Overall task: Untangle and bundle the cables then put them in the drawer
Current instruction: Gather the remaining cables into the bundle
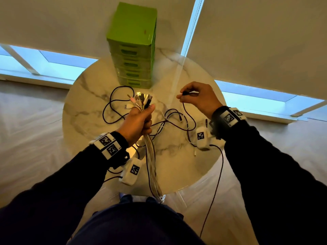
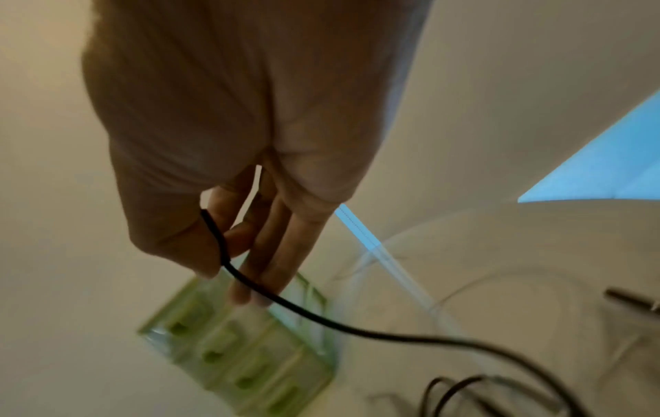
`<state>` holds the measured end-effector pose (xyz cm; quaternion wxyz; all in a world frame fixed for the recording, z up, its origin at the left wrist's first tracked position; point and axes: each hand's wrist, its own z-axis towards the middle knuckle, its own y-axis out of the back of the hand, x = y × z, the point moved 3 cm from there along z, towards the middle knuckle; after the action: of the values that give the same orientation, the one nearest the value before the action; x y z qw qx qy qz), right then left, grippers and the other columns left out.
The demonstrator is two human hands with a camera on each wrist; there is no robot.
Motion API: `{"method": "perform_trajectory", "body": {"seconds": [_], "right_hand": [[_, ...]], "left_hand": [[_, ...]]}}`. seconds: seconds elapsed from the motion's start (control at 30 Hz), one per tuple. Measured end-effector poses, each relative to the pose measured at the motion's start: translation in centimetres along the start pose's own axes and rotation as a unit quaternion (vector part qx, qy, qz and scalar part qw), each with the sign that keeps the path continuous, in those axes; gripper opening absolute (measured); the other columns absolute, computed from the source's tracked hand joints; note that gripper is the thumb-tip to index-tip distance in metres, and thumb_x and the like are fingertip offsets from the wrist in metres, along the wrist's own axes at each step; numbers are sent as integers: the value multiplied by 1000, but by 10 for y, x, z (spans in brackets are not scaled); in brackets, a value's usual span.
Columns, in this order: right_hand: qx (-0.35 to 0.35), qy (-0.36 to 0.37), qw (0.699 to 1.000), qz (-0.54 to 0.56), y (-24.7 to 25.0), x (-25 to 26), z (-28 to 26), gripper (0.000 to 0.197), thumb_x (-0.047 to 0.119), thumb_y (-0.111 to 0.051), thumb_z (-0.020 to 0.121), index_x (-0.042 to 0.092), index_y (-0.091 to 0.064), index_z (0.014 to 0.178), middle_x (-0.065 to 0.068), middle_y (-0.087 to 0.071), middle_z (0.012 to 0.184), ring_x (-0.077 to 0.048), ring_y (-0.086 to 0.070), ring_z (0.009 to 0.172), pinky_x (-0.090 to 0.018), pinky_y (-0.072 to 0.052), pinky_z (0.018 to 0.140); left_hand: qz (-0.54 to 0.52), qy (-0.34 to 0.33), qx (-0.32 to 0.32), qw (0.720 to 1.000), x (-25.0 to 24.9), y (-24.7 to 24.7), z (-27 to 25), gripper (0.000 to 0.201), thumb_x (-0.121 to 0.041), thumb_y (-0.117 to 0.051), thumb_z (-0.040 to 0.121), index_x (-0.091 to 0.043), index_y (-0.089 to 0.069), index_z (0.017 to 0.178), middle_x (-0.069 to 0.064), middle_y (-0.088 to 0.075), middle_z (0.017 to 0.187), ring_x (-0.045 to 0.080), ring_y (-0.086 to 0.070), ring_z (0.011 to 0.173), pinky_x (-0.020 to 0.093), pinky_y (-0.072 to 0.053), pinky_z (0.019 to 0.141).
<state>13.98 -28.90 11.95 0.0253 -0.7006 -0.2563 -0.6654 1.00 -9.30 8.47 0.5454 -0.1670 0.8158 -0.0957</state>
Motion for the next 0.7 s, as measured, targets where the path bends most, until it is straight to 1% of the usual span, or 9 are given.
{"method": "perform_trajectory", "body": {"seconds": [0.1,0.17,0.27,0.4,0.47,0.5,0.57,0.63,0.7], "right_hand": [[34,-17,997,73,-30,23,-16,41,-4,-84,73,2,-62,107,-19,-68,97,-37,-73,84,-39,-62,79],[72,-33,994,72,-52,21,-28,45,-1,-85,73,4,-57,109,-19,-70,93,-41,-72,86,-43,-62,78],[94,-42,992,72,-76,14,-40,43,-2,-84,74,2,-54,104,-24,-71,96,-41,-72,84,-47,-60,79],[80,-30,995,55,-90,9,-45,39,3,-86,73,4,-57,98,-16,-72,94,-32,-73,80,-43,-62,79],[70,-25,996,56,-92,7,-44,38,3,-87,72,4,-57,94,-15,-72,92,-28,-73,77,-42,-62,79],[65,-24,996,53,-93,6,-45,37,3,-87,72,5,-57,93,-14,-72,91,-27,-73,76,-41,-62,79],[59,-25,997,53,-96,5,-46,35,6,-86,74,3,-58,94,-15,-71,91,-29,-73,76,-41,-62,78],[75,-47,994,69,-99,5,-49,30,11,-80,84,2,-58,102,-18,-68,93,-33,-73,75,-40,-62,70],[131,-96,984,76,-104,0,-56,23,23,-61,100,2,-56,108,-14,-64,82,-28,-68,62,-32,-57,55]], "left_hand": [[12,-25,-21,999,-4,-2,1,26,-27,-57,102,-27,-43,80,-4,-20,64,12,-18,51,25,-22,48],[32,-50,-32,998,-7,0,1,15,-31,-64,97,-24,-52,94,-5,-26,63,11,-25,49,24,-30,46],[55,-68,-34,996,-9,8,1,31,-39,-70,91,-19,-53,107,-6,-34,61,10,-30,50,25,-34,47],[69,-67,-26,995,-11,13,3,28,-40,-72,90,-20,-53,95,0,-47,66,18,-37,57,26,-35,49],[75,-61,-28,995,-11,16,5,23,-31,-72,92,-21,-51,90,6,-48,69,21,-38,59,26,-35,49],[78,-58,-29,995,-11,17,6,21,-25,-70,92,-20,-50,90,6,-46,67,18,-37,56,26,-34,48],[87,-55,-30,994,-11,18,7,16,-13,-64,93,-17,-48,91,-3,-39,57,12,-33,49,26,-33,48],[90,-56,-32,994,-10,21,9,14,-8,-58,96,-15,-46,91,-9,-33,53,11,-30,46,25,-33,47],[81,-59,-46,994,-10,26,12,18,-6,-55,98,-17,-45,88,-8,-31,54,10,-28,45,24,-33,46]]}}
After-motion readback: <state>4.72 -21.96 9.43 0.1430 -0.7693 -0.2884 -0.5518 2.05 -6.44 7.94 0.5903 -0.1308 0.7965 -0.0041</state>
